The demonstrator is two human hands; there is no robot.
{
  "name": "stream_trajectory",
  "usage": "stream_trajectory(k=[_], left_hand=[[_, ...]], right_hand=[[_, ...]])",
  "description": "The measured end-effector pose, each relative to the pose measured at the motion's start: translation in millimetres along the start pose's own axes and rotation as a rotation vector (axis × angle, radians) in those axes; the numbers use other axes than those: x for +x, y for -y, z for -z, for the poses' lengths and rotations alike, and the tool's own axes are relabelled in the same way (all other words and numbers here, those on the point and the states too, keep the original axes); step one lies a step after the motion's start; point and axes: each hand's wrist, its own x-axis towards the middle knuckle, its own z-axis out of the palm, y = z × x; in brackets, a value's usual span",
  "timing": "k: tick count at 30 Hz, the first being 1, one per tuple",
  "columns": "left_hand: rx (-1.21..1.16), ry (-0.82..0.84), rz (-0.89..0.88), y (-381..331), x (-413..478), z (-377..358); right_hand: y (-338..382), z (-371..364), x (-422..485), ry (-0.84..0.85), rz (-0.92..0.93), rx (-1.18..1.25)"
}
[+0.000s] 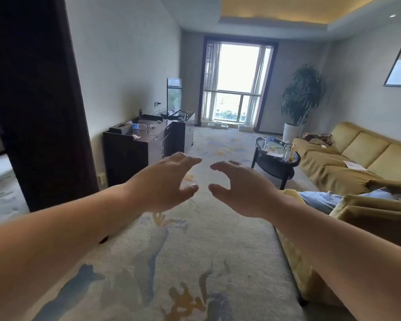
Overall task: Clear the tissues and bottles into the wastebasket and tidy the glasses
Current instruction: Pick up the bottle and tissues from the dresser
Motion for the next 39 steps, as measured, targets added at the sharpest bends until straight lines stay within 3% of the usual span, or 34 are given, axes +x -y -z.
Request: stream_trajectory(k=[10,28,39], left_hand=[[-0.039,0.02,0.037,78.2,88.5,-35.7],[0.016,0.053,0.142,138.9,330.1,-133.0],[0.002,0.054,0.196,268.7,446.6,-170.2]], right_hand=[[-35.0,-36.0,104.0,0.004,-0.037,-0.001],[-237.1,-64.2,320.8,0.042,0.033,0.064],[-279.8,-129.8,486.3,0.083,0.058,0.076]])
